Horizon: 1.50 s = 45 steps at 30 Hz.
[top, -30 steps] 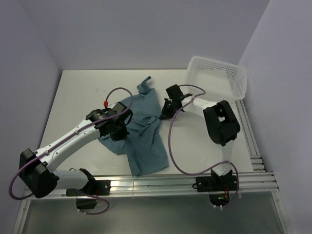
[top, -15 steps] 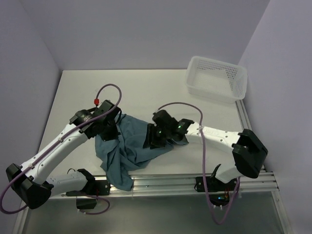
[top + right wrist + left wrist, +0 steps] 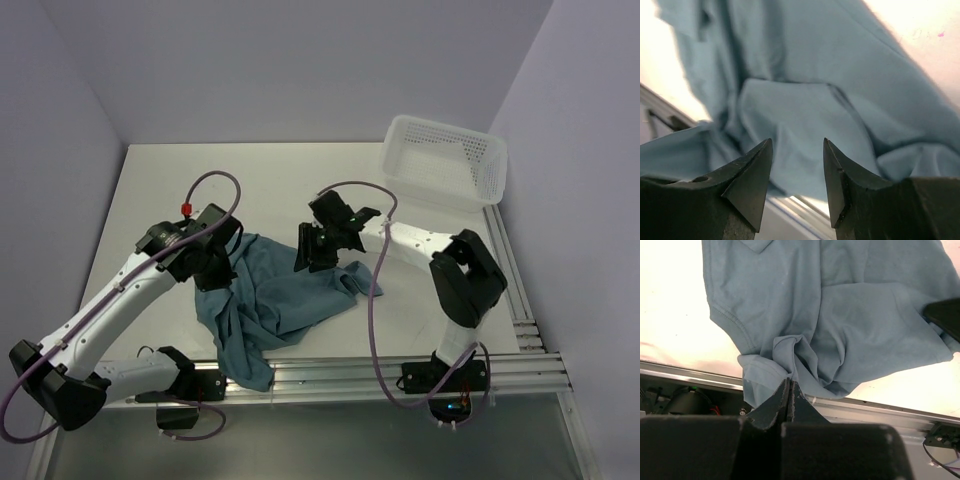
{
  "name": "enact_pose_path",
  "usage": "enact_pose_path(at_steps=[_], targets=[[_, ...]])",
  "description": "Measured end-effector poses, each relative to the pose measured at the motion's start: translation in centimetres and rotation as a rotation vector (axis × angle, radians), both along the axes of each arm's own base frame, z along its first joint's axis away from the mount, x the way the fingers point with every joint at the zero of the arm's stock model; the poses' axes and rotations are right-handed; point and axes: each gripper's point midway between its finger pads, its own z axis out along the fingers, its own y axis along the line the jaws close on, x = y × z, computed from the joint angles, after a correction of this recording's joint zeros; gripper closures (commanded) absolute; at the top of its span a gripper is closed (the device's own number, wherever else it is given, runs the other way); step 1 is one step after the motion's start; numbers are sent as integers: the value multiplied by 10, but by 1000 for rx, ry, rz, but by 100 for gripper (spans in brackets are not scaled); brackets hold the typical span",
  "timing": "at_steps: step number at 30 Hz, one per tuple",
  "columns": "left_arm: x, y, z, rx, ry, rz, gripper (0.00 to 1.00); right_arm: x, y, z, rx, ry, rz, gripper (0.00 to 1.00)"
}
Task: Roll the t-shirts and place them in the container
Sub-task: Flatten the tshirt
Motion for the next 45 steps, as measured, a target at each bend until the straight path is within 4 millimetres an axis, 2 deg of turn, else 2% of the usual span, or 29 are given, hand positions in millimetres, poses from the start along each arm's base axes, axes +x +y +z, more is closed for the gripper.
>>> enact_pose_path(at_steps=[4,7,17,21,22,23,26,30,33,35,37,39,42,43,44,45], targets=[[-5,2,1,-22,-9,10,99,-2,0,-29,-52,46,36,47],[-8,3,1,-29,-9,17,100,-3,-1,-41,-74,59,55,46],[-8,3,0,-24,-3,19,100,5,11,-59,-74,39,108,45],[-7,3,-2,-20,4,20,100,3,17,-69,-82,46,130,45],[-7,3,-2,-19,5,21,100,3,20,-68,-77,43,137,51],[-7,3,-3,-17,7,20,100,5,22,-68,-74,36,142,71],[-5,3,-4,-11,13,21,100,7,28,-69,-65,23,160,100],[1,2,-3,-7,17,22,100,8,28,-63,-55,19,151,100],[11,0,-1,-8,20,21,100,17,26,-45,-31,11,133,100],[27,2,1,-16,17,31,100,39,24,-22,5,-17,99,100],[52,8,4,-25,12,59,100,71,20,6,50,-59,52,100],[88,20,13,-32,-1,104,100,106,11,41,102,-118,2,100],[154,40,41,-55,-72,169,100,160,-6,111,201,-257,-69,100],[179,48,54,-68,-129,188,100,172,-13,128,220,-297,-89,100],[196,53,64,-88,-173,202,100,180,-19,144,234,-327,-104,100],[205,56,71,-104,-205,210,100,184,-25,163,247,-358,-113,100]])
